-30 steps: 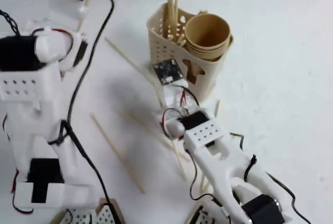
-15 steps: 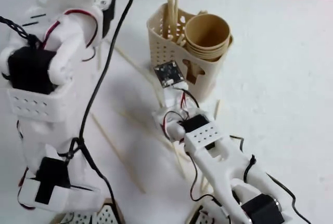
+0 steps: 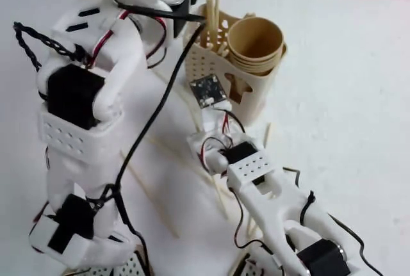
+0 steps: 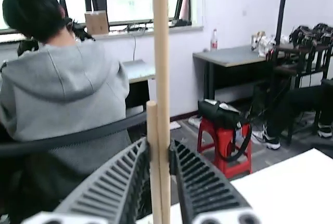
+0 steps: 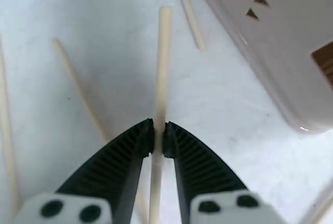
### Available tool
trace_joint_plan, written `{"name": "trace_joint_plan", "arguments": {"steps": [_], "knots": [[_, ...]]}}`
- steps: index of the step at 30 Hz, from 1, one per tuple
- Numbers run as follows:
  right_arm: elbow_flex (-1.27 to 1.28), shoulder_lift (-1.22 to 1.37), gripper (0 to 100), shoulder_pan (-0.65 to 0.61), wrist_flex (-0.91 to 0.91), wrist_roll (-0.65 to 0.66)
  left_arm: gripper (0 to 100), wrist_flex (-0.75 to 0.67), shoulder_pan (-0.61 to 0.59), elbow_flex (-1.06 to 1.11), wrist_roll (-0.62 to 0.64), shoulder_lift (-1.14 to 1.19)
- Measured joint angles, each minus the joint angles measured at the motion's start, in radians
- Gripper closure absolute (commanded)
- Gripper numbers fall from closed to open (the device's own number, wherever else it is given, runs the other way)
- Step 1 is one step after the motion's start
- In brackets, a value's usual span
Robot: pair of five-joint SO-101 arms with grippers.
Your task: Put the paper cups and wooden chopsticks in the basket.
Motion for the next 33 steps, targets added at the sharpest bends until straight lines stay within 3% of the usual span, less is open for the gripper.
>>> {"name": "trace_joint_plan", "arguments": {"steps": [11, 17, 24, 30, 33], "knots": [[0.000, 0.000, 98.1, 0.000, 0.000, 0.000, 98, -0.117, -0.031, 0.000, 0.002, 0.279], [0.000, 0.000, 98.1, 0.000, 0.000, 0.000, 98, -0.121, -0.101, 0.000, 0.110, 0.379], [0.000, 0.000, 98.1, 0.000, 0.000, 0.000, 97, 0.008, -0.115, 0.000, 0.121, 0.396], [0.000, 0.000, 98.1, 0.000, 0.000, 0.000, 75, 0.123, -0.115, 0.000, 0.121, 0.396], [0.000, 0.000, 98.1, 0.000, 0.000, 0.000, 70, 0.166, -0.115, 0.000, 0.126, 0.396]]}}
